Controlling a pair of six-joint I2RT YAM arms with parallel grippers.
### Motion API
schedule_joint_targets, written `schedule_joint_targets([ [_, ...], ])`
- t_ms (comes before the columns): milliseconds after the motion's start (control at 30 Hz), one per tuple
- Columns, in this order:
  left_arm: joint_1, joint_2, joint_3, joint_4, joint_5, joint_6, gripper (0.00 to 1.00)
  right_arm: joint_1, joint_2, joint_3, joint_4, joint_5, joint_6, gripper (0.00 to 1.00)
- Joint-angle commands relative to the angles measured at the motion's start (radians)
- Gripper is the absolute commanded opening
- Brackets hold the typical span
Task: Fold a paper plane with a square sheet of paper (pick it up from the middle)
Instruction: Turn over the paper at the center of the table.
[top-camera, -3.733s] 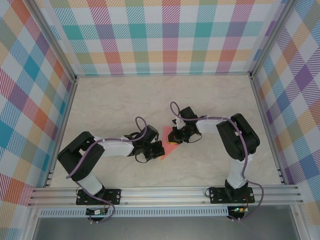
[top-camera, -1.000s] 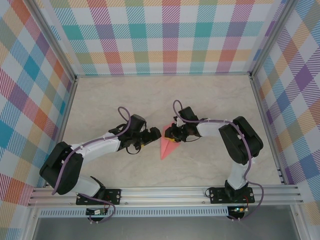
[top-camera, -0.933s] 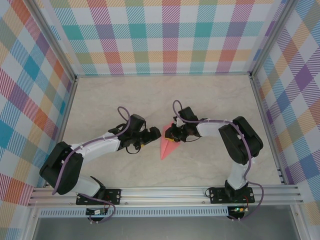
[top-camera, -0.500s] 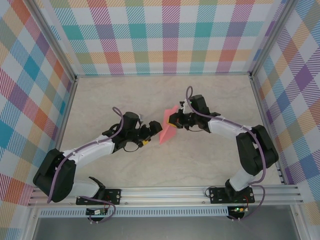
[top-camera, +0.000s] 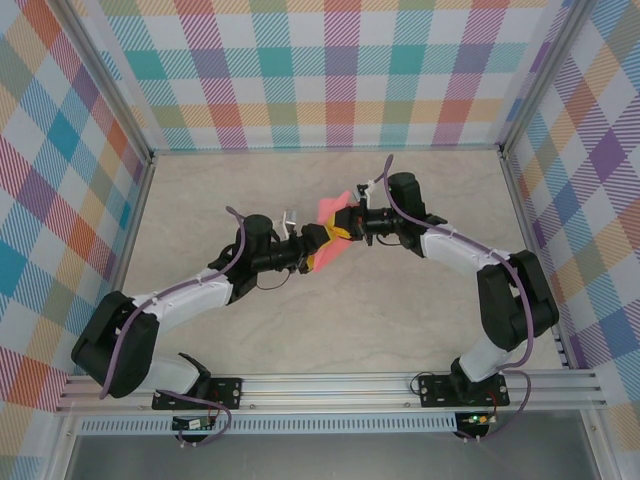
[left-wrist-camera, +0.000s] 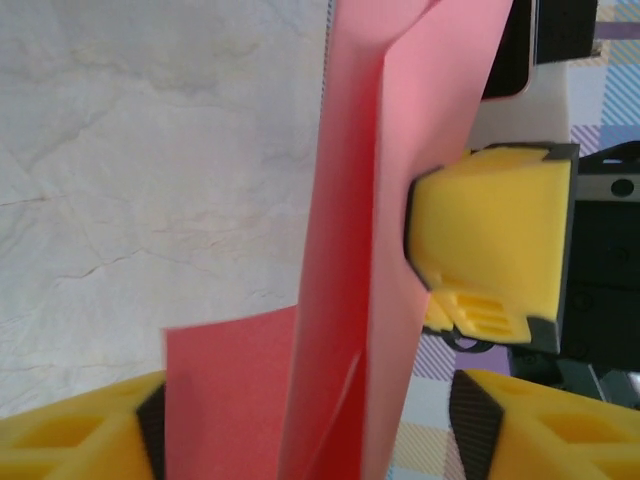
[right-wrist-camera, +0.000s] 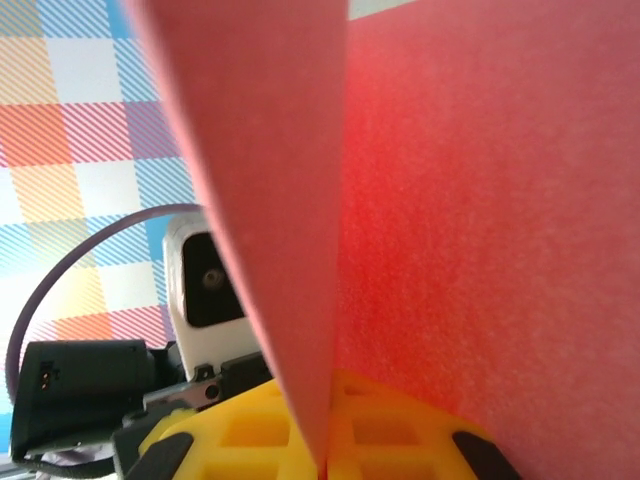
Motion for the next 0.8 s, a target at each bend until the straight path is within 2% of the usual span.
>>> schedule_joint_targets([
  [0, 0.013, 0.021, 0.024, 0.134, 0.016, -0.040, 0.60, 0.000, -0.036, 0.000, 0.037, -0.058, 0.031, 0.07],
  [133, 0.013, 0.019, 0.005, 0.168, -0.002, -0.054, 0.50, -0.003, -0.061, -0.014, 0.001, -0.054, 0.004, 0.08],
  [300, 0.013, -0.008, -0.031, 0.171, -0.022, -0.056, 0.46, -0.015, -0.069, -0.022, -0.021, -0.047, -0.012, 0.09],
  [400, 0.013, -0.024, -0.044, 0.167, -0.031, -0.056, 0.40, -0.017, -0.068, -0.022, -0.029, -0.046, -0.014, 0.11],
  [533, 0.013, -0.029, -0.044, 0.155, -0.030, -0.046, 0.26, -0.017, -0.069, -0.024, -0.049, -0.034, -0.025, 0.14],
  [667, 0.013, -0.028, -0.031, 0.118, -0.024, -0.018, 0.14, -0.019, -0.072, -0.018, -0.089, -0.017, -0.034, 0.23],
  [767, 0.013, -0.044, 0.007, -0.029, -0.041, 0.058, 0.11, -0.035, -0.095, 0.009, -0.242, 0.049, -0.120, 0.37],
])
